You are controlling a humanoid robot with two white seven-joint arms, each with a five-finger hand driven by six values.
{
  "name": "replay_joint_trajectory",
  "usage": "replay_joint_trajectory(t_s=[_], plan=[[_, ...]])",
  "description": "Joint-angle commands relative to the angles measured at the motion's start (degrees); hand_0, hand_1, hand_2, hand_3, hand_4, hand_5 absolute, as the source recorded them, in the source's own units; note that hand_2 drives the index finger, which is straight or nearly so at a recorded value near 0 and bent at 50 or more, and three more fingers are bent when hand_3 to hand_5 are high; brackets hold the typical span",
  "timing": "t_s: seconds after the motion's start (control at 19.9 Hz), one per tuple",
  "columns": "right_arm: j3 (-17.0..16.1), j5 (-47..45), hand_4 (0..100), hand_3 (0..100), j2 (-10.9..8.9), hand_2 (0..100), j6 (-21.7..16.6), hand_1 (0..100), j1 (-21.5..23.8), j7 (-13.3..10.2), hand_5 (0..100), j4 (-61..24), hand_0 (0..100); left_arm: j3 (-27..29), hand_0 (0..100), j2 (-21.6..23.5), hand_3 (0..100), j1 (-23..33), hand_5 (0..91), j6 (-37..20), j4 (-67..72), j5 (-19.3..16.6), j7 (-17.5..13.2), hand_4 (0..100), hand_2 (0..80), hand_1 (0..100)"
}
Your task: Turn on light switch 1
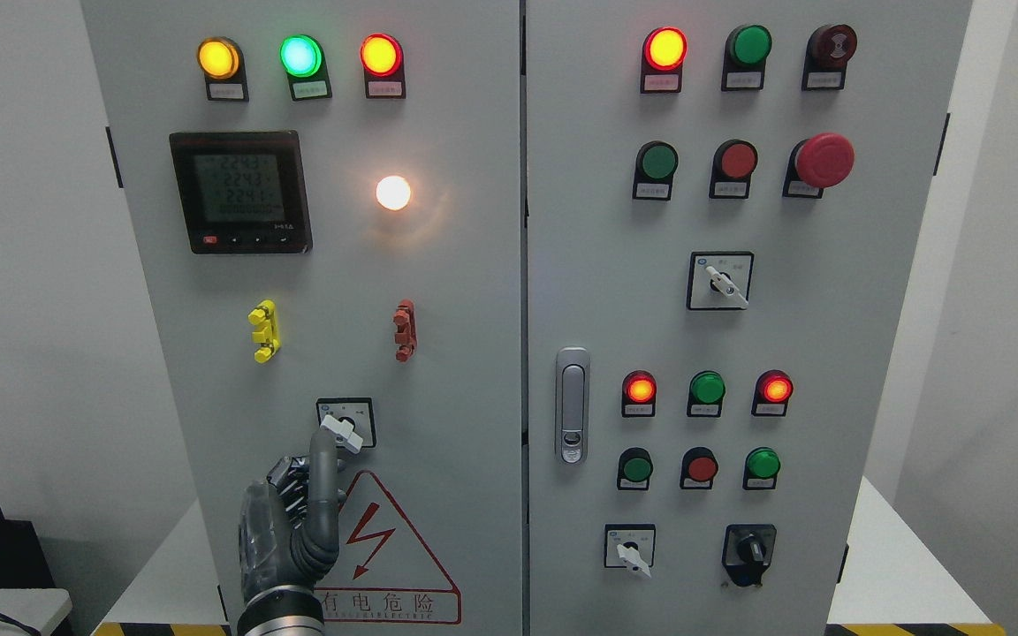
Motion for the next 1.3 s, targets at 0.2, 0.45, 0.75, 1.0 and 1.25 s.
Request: replay_joint_trajectory(t_s=[0.2, 0.45, 0.75, 1.0, 1.25], plan=[[0.00, -0.97, 0, 0, 0.00, 0, 0.04, 39, 0.00, 0.03, 0, 0.00, 12, 9.48, 22, 0.69, 86, 14.41, 85.9, -18.42, -1.22, 0.16, -8.90, 89, 57.9, 16], [0.00, -1.05, 0, 0, 0.00, 0, 0.04, 39, 0.00, 0.03, 0, 0.00, 12, 26.00, 22, 1.31, 88, 22.15, 81.3, -32.05, 3.34, 0.51, -19.02, 88, 56.1, 12], [0.00, -1.05, 0, 0, 0.00, 0, 0.04, 39, 0.00, 0.03, 0, 0.00, 12, 43.05, 23, 2.28, 72, 30.25, 55.9, -47.17, 18.70, 3.14, -21.67, 79, 44.7, 4], [0.00, -1.05, 0, 0, 0.00, 0, 0.04, 39, 0.00, 0.03, 0, 0.00, 12, 53.26, 40, 2.63, 47, 32.01, 33.2, -50.27, 35.32, 3.50, -23.51, 52, 20.7, 0], [0.00, -1.05, 0, 0, 0.00, 0, 0.04, 39, 0.00, 0.03, 0, 0.00, 12, 57.40, 52, 3.42, 35, 33.94, 21.6, -50.36, 52.19, 4.29, -26.15, 38, 7.9, 0]])
